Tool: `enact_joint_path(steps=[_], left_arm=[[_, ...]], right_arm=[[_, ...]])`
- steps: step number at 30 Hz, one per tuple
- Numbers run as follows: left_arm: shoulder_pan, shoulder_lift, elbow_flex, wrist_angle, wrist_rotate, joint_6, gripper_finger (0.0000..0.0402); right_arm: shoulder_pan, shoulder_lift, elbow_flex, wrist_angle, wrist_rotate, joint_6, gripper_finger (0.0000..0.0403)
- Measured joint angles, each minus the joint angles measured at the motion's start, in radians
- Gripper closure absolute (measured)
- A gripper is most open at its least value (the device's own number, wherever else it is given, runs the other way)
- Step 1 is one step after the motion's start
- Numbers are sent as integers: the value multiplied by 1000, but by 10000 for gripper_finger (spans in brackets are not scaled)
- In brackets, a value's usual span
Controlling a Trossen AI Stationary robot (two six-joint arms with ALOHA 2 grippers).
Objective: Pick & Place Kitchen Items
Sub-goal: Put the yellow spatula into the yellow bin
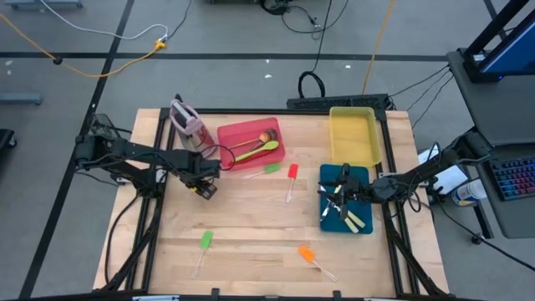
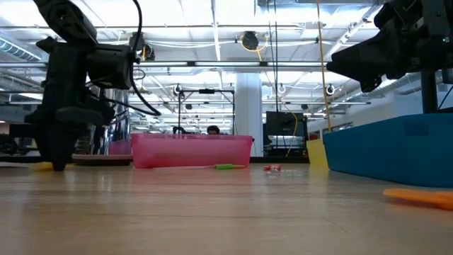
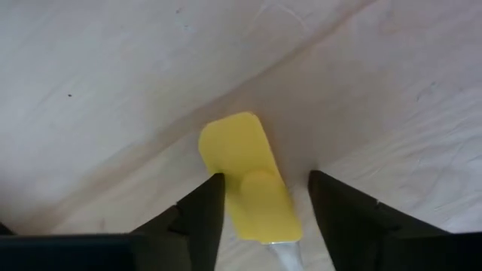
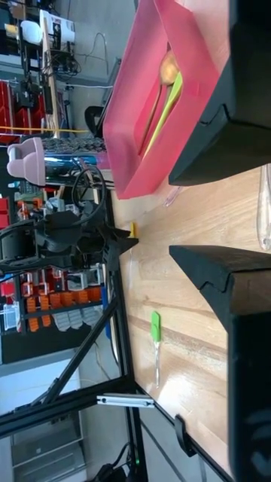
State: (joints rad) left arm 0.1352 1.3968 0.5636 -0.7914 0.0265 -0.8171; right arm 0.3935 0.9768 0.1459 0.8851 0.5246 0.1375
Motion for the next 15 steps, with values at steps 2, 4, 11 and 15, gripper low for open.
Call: enact_joint_path(steps=[2, 4, 11, 15], left_arm=[[0, 0, 0, 4, -1, 15, 237], [0, 2, 0, 4, -4, 23, 264], [-1, 2, 4, -11, -12, -11, 334], [-10, 13, 39, -36, -40, -27, 361]], right_arm=[[0, 0, 0, 0, -1, 0, 273], [0, 0, 0, 0, -1, 0, 273], [0, 0, 0, 0, -1, 0, 273], [0, 0, 0, 0, -1, 0, 273]])
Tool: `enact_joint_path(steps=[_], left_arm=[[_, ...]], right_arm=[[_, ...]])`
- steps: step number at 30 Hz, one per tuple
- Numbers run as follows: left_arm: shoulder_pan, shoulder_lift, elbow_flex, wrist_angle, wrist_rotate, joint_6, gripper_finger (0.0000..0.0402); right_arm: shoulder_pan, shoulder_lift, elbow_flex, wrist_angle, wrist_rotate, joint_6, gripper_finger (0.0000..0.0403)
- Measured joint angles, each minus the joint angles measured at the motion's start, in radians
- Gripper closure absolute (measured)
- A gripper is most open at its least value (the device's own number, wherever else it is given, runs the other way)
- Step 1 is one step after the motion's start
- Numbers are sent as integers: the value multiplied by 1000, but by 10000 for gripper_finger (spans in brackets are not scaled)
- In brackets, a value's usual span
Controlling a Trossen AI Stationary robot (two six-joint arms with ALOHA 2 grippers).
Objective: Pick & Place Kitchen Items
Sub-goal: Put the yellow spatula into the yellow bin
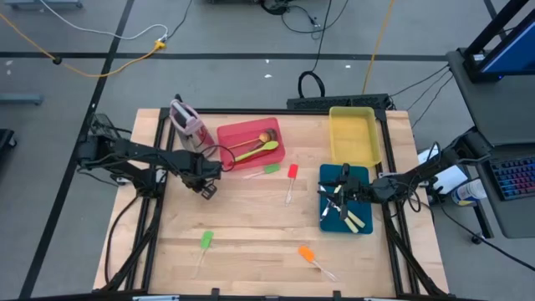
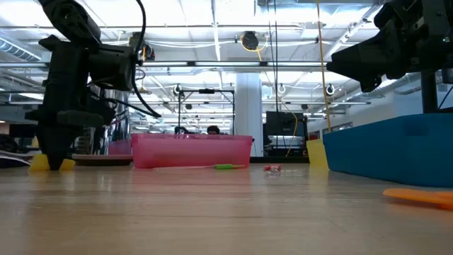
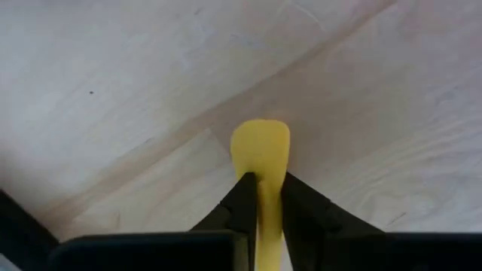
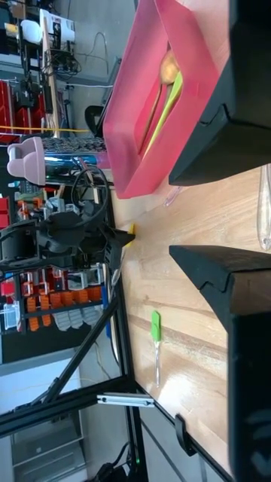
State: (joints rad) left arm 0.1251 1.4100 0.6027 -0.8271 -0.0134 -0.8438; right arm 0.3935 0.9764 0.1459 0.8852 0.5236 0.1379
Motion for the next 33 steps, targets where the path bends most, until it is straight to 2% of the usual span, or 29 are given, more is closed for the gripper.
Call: enact_joint_path(steps=[4, 12, 16, 22, 27, 33], left_arm=[[-18, 4, 50, 2, -36, 19, 387], [-65, 1, 129, 94, -73, 3, 386], [-111, 0, 196, 245, -77, 58, 389], [-182, -2, 276, 576, -119, 253, 385], [-230, -2, 287, 901, -129, 485, 383], [-245, -3, 287, 1111, -129, 631, 385]], right_arm=[[0, 0, 0, 0, 0, 0, 273], [0, 0, 0, 4, 3, 0, 273], [-2, 0, 0, 8, 3, -18, 273], [-2, 0, 0, 6, 3, -19, 273], [-2, 0, 0, 8, 3, -19, 273], [-2, 0, 0, 22, 3, -19, 273]])
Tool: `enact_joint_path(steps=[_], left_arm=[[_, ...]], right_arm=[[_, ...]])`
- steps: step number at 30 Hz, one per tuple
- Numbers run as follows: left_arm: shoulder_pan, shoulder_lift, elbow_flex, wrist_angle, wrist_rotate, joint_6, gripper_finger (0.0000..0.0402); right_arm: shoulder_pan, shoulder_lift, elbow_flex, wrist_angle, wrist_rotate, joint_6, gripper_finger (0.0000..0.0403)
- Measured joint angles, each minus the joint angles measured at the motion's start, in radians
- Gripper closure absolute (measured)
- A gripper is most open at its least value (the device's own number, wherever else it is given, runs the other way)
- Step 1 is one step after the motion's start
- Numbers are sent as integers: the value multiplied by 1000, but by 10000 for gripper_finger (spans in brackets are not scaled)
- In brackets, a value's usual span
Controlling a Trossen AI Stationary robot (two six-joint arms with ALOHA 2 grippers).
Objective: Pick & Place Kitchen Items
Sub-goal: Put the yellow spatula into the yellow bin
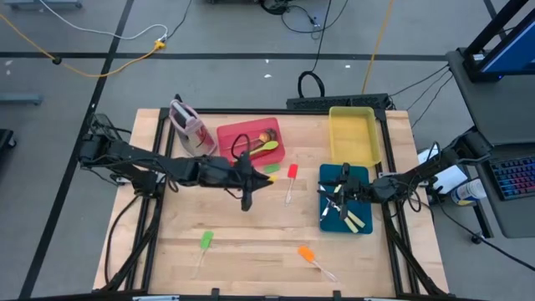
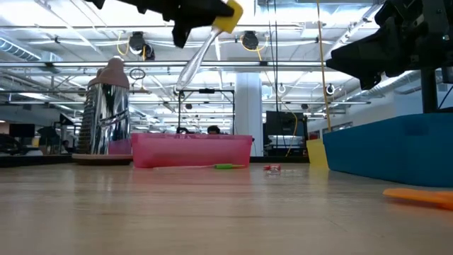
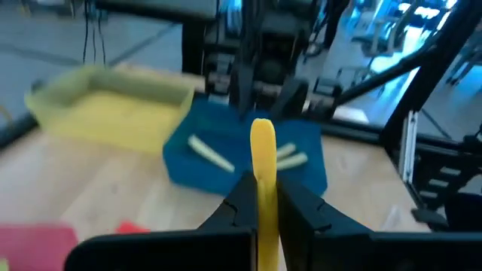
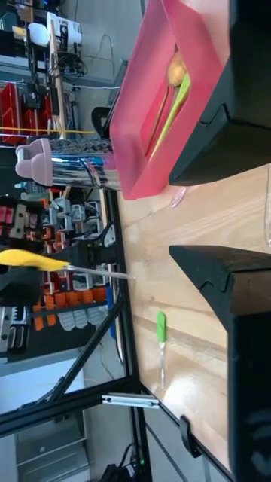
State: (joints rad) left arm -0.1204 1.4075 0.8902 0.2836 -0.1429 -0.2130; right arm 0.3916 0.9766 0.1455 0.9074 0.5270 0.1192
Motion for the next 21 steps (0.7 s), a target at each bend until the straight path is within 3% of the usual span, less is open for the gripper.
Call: enact_joint_path(steps=[10, 21], left_arm=[[33, 48, 3, 190, -51, 127, 388], [77, 184, 35, 416, 20, 238, 387]], right_arm=[[-13, 0, 0, 23, 0, -3, 273], [-139, 42, 9, 148, -39, 27, 273]])
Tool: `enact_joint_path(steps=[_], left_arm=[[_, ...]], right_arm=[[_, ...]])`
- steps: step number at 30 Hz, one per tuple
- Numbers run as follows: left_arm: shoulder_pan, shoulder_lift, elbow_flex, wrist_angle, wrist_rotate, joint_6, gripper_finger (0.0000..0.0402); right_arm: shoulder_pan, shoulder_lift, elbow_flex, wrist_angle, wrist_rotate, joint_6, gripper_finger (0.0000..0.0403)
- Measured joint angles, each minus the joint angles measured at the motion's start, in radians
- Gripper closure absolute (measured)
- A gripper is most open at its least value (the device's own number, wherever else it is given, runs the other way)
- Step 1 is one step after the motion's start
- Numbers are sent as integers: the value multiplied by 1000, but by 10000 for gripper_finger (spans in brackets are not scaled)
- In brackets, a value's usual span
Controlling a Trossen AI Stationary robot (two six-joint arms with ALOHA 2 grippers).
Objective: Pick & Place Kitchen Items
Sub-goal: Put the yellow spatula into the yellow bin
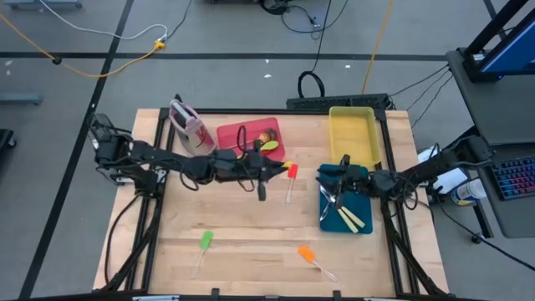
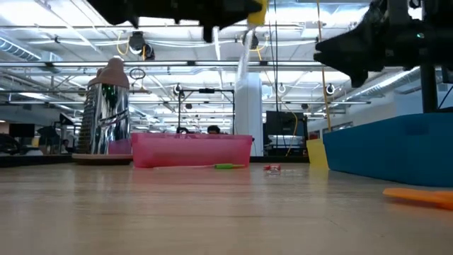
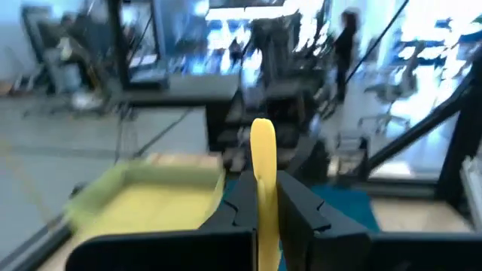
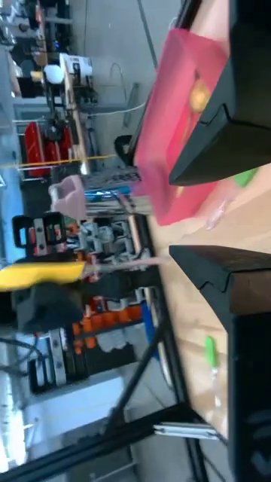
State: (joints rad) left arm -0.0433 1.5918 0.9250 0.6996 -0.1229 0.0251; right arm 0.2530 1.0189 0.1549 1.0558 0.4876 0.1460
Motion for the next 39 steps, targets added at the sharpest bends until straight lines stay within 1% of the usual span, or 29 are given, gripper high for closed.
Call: enact_joint_path(steps=[1, 3, 7, 10, 12, 15, 19, 22, 27, 32, 35, 39], left_arm=[[2, 16, 18, 20, 25, 13, 385], [5, 32, 42, 8, 62, 23, 381], [5, 77, 93, -4, 122, 24, 385], [5, 92, 123, 3, 125, 21, 387], [5, 89, 123, -22, 123, 21, 383], [5, 92, 133, -41, 122, 30, 378], [5, 91, 133, -48, 121, 34, 386], [11, 91, 133, -50, 113, 33, 386], [11, 91, 133, -62, 62, 23, 374], [11, 91, 133, -56, 59, 23, 385], [11, 91, 133, -47, 43, 23, 385], [11, 91, 133, -47, 7, 25, 374]], right_arm=[[-14, 8, 4, 19, -25, 0, 273], [-47, 40, 26, 54, -96, -2, 273], [-106, 102, 99, 86, -246, -47, 273], [-140, 154, 158, 75, -324, -56, 273], [-156, 191, 193, 80, -376, -57, 273], [-172, 233, 227, 78, -387, -57, 273], [-188, 264, 252, 80, -388, -57, 273], [-188, 275, 269, 86, -389, -57, 273], [-193, 287, 293, 85, -413, -61, 273], [-213, 286, 310, 70, -416, -62, 275], [-225, 287, 312, 61, -415, -62, 288], [-235, 286, 312, 50, -415, -62, 326]])
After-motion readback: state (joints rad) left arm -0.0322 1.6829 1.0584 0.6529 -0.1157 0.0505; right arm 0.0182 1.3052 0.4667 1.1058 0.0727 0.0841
